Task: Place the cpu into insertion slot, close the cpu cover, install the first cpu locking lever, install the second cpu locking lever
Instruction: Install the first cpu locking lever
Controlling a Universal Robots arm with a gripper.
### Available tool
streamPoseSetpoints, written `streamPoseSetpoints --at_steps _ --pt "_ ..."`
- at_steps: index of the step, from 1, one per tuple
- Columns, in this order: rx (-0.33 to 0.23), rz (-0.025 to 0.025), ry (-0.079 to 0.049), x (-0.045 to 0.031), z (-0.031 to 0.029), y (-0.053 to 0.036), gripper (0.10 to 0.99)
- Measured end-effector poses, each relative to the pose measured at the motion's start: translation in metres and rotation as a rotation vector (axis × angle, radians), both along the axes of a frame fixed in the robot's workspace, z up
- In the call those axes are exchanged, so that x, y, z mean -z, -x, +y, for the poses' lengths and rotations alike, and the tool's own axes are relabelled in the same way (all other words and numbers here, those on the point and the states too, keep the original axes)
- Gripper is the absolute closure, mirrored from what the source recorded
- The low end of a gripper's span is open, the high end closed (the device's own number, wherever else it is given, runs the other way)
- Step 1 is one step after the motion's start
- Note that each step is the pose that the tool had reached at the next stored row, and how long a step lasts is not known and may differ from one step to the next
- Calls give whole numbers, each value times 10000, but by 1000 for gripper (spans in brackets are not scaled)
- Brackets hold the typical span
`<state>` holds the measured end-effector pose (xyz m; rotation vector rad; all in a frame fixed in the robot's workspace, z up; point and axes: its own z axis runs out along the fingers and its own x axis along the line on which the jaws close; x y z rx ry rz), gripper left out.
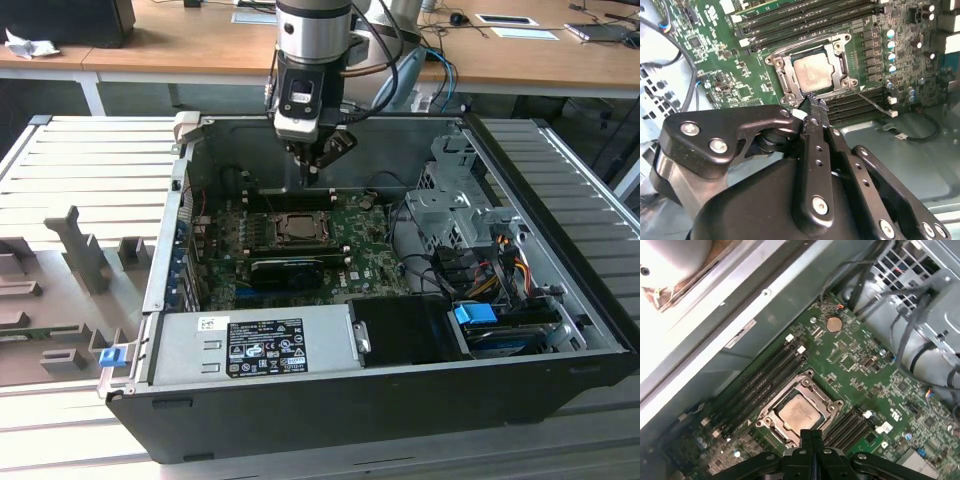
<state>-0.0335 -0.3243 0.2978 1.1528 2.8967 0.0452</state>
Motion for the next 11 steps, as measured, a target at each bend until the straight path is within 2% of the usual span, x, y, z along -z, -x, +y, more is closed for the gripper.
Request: streamPoseSetpoints --at_steps 1,4,11 --pt "-300 -2 -2 1 0 0 980" --pt "-741 -1 -2 1 0 0 980" --pt "-1469 0 -1 0 0 0 980"
